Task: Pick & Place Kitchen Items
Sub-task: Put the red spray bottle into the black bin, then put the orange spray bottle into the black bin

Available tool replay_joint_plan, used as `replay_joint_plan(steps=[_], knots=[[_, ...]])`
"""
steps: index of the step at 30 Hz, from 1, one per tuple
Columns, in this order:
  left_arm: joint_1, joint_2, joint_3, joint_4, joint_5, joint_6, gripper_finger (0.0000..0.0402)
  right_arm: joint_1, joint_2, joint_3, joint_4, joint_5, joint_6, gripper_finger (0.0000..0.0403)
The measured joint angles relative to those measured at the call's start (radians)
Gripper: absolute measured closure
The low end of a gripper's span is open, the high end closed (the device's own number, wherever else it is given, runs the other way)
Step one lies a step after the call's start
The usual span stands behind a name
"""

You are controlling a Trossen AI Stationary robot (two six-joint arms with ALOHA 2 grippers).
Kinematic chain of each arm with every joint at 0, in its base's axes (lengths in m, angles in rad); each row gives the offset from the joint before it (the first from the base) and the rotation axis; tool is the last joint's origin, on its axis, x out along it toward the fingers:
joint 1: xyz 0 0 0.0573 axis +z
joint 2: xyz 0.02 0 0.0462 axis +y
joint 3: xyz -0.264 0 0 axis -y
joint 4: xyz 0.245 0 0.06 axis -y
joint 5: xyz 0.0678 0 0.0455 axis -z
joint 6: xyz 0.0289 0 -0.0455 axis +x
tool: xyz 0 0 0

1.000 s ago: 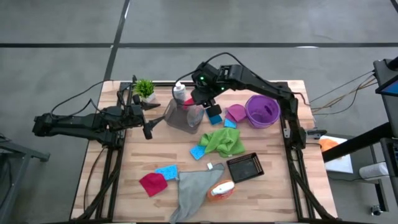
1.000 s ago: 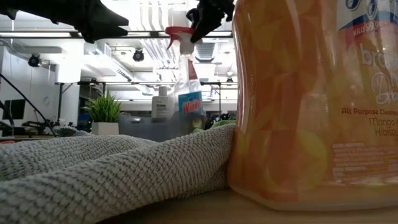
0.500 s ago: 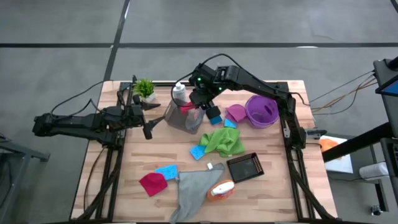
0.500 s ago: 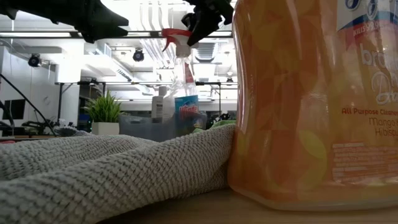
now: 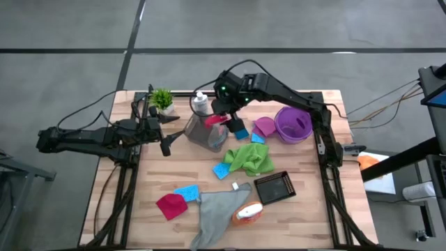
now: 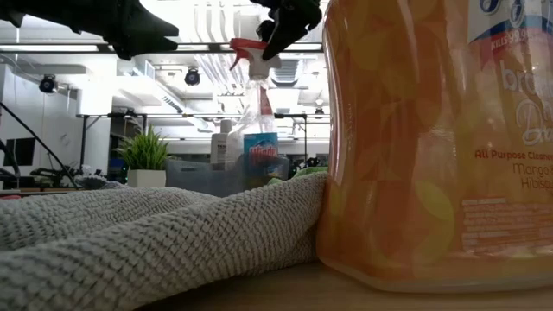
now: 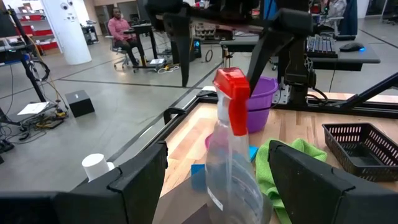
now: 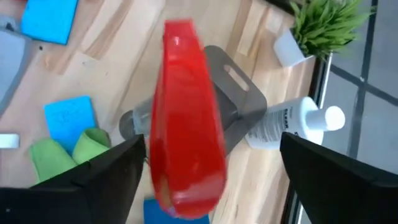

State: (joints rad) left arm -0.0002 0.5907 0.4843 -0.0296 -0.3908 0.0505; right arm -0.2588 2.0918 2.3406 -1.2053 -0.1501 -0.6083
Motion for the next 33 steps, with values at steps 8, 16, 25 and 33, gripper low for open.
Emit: replay_joint_plan(steps=[8,16,25,33], knots=[[0.000,0.000,0.000,0.000,0.000,0.000,0.0123,0.001,-0.063,0.015,0.039,0.001,0.000,0.0085],[0.001,0.000,0.000,0.000,0.000,0.001,0.0123,0.003,-0.167,0.015,0.066,-0.111,0.025,0.0145],[0.001,0.000,0.000,-0.013,0.000,0.003,0.0123,0.094,-0.182,0.011,0.042,-0.147,0.066,0.0160],[0.001,0.000,0.000,-0.037,0.000,0.021,0.0123,0.244,-0.153,0.011,-0.020,0.037,0.112,0.0160]])
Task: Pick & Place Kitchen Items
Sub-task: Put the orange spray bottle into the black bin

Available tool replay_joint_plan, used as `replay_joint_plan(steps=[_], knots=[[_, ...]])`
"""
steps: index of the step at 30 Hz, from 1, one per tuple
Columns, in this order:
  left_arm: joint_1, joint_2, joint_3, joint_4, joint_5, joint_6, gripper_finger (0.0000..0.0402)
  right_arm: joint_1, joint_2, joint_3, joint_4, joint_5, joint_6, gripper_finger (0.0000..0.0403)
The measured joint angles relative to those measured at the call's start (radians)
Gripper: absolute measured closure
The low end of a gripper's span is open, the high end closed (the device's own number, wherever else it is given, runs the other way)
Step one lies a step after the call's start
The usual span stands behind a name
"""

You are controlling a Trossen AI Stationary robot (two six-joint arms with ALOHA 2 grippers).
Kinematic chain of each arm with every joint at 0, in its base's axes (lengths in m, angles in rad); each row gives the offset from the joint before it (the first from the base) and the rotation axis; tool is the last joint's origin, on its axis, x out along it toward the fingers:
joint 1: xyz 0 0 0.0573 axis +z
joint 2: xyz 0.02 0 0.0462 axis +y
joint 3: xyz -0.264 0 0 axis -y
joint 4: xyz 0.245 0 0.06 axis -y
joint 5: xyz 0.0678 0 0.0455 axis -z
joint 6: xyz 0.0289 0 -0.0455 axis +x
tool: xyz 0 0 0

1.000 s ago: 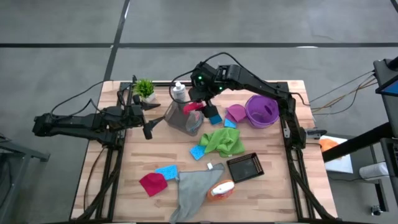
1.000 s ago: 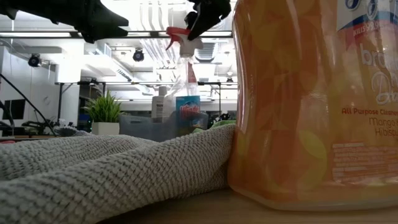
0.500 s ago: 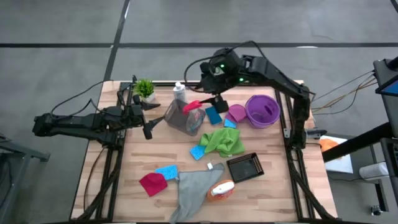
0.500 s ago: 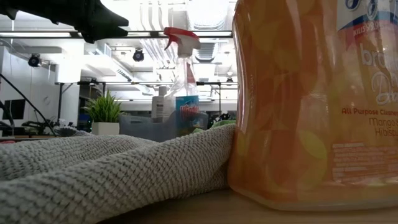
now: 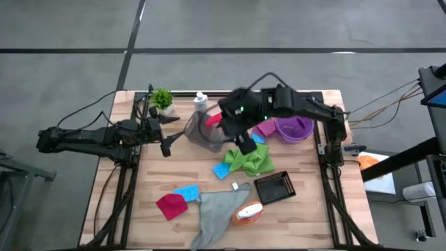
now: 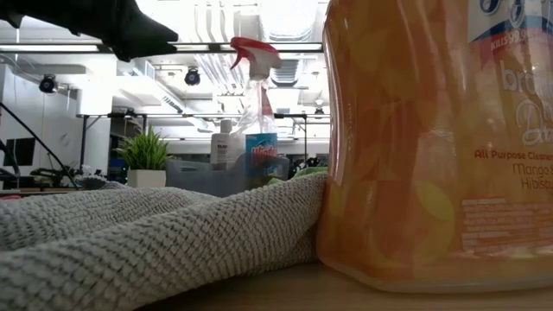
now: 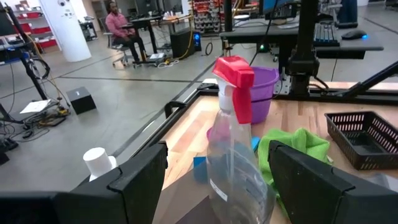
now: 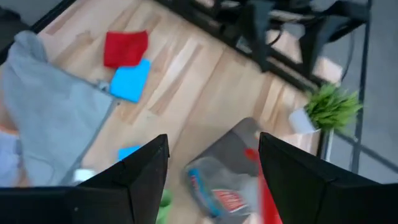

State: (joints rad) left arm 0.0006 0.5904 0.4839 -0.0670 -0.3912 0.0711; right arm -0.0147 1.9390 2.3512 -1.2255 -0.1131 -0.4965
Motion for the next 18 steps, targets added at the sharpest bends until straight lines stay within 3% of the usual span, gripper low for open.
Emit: replay_joint_plan(steps=[6,14,18], knots=[[0.000,0.000,0.000,-0.027,0.000,0.003,0.0123,0.115,0.020,0.000,-0.052,0.083,0.105,0.0160],[0.000,0.000,0.000,-0.036,-0.001,0.007,0.0123,0.250,0.051,-0.001,-0.081,0.303,0.195,0.0160],[0.000,0.000,0.000,-0.042,-0.001,0.007,0.0123,0.290,0.047,-0.001,-0.111,0.333,0.261,0.0160]])
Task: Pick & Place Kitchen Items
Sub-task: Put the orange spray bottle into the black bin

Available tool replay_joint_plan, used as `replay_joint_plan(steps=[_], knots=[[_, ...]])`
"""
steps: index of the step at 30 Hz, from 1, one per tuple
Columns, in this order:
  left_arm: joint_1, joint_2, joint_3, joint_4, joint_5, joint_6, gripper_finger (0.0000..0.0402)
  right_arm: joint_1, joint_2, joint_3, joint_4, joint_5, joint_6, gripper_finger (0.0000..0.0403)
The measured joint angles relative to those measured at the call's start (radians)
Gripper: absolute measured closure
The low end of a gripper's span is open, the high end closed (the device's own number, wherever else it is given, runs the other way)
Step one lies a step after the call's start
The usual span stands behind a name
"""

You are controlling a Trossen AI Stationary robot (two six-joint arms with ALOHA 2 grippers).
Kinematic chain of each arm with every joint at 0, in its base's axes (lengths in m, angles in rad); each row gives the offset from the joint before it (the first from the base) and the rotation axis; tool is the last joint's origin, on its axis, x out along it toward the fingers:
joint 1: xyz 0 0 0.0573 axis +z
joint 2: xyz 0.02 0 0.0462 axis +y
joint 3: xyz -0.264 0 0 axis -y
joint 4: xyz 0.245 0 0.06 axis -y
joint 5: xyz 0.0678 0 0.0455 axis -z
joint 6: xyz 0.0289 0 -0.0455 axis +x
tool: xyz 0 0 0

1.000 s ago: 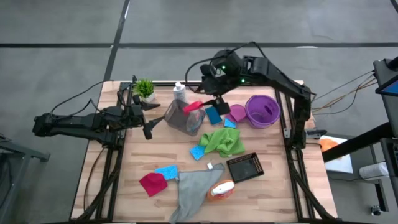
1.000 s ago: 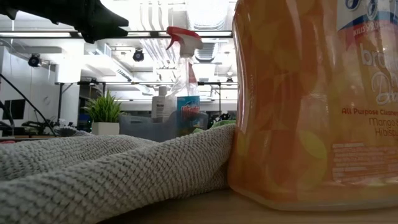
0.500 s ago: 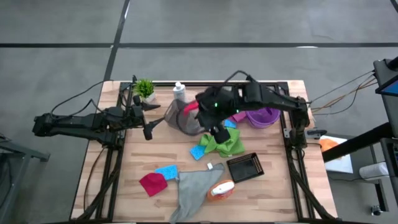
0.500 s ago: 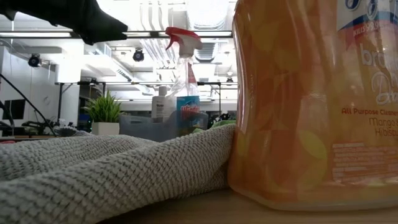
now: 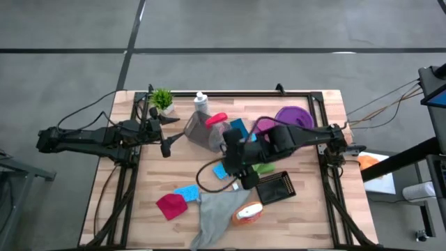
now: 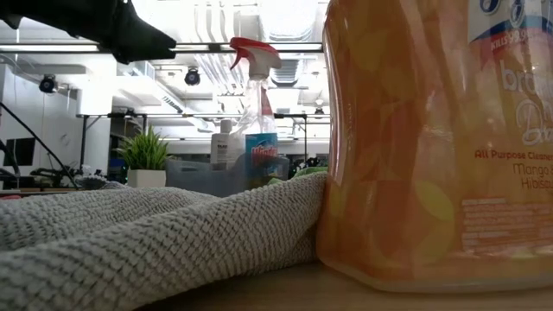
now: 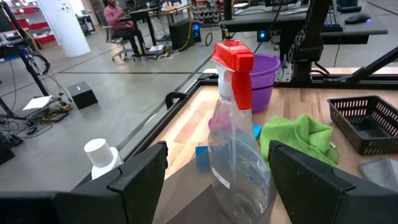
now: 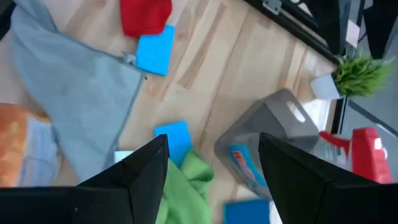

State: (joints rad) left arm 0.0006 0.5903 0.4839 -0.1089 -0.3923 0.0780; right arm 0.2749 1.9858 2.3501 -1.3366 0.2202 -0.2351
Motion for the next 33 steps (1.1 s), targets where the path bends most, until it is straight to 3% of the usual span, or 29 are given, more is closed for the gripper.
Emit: replay_joint_plan(steps=[4,9,22,33], knots=[[0.000,0.000,0.000,-0.002,0.000,0.000,0.0123,0.036,-0.015,0.005,-0.024,-0.007,0.070,0.0159],[0.000,0.000,0.000,-0.010,0.000,0.000,0.0123,0.071,-0.023,0.006,-0.042,-0.167,0.141,0.0159],[-0.001,0.000,0.000,-0.026,-0.005,-0.001,0.0123,0.139,-0.030,0.006,-0.101,-0.349,0.352,0.0160],[0.000,0.000,0.000,-0.026,-0.005,-0.001,0.0123,0.192,-0.006,0.004,-0.089,-0.378,0.449,0.0160]])
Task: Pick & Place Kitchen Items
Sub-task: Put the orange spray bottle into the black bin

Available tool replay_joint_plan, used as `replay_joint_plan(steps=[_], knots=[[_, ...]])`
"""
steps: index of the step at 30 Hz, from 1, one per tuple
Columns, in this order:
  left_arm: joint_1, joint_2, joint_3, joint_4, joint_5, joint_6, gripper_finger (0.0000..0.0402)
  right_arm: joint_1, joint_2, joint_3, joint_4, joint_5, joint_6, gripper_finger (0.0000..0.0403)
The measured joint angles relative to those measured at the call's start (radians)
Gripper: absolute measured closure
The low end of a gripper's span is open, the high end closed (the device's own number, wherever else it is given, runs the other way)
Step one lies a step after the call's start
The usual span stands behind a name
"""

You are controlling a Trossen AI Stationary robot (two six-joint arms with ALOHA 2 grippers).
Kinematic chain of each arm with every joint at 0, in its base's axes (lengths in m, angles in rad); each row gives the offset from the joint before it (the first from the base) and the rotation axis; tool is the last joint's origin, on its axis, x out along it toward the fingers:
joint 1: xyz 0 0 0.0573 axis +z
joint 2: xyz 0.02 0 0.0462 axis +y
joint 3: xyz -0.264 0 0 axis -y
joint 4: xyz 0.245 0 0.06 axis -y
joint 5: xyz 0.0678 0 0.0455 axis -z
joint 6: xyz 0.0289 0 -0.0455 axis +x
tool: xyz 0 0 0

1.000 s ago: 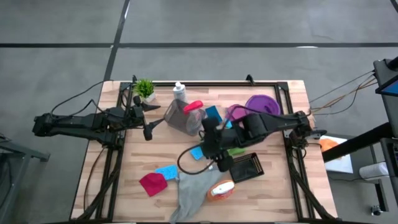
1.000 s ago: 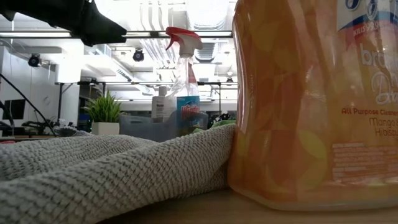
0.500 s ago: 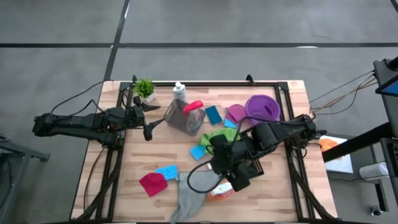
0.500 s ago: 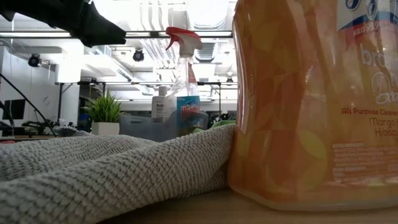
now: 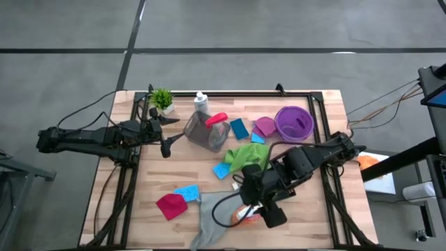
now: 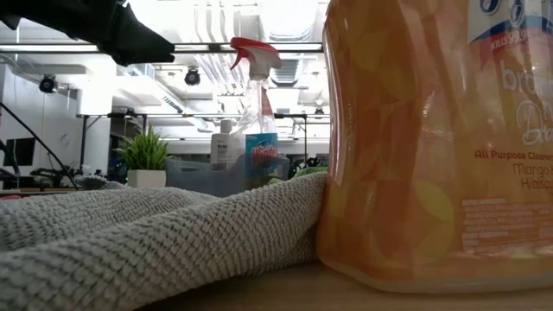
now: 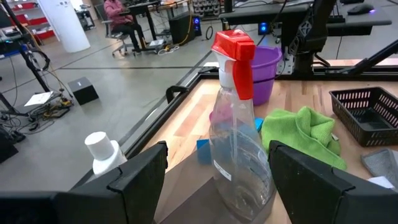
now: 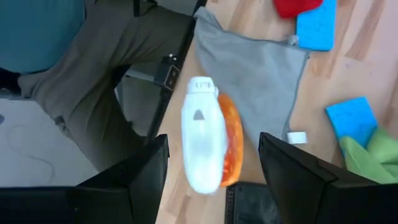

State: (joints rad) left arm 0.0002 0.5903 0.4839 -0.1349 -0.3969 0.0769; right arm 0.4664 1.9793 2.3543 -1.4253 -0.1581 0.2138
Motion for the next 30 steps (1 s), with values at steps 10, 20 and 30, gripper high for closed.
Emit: replay_joint_plan(steps=[10,20,30], knots=[[0.000,0.000,0.000,0.002,0.000,-0.003,0.0123,0.011,0.061,-0.002,0.037,0.003,0.018,0.0160],[0.000,0.000,0.000,0.002,0.000,-0.003,0.0123,0.032,0.115,-0.002,0.035,0.000,0.052,0.0160],[0.000,0.000,0.000,0.003,-0.001,-0.003,0.0123,0.040,0.141,-0.002,-0.013,0.042,0.053,0.0212]])
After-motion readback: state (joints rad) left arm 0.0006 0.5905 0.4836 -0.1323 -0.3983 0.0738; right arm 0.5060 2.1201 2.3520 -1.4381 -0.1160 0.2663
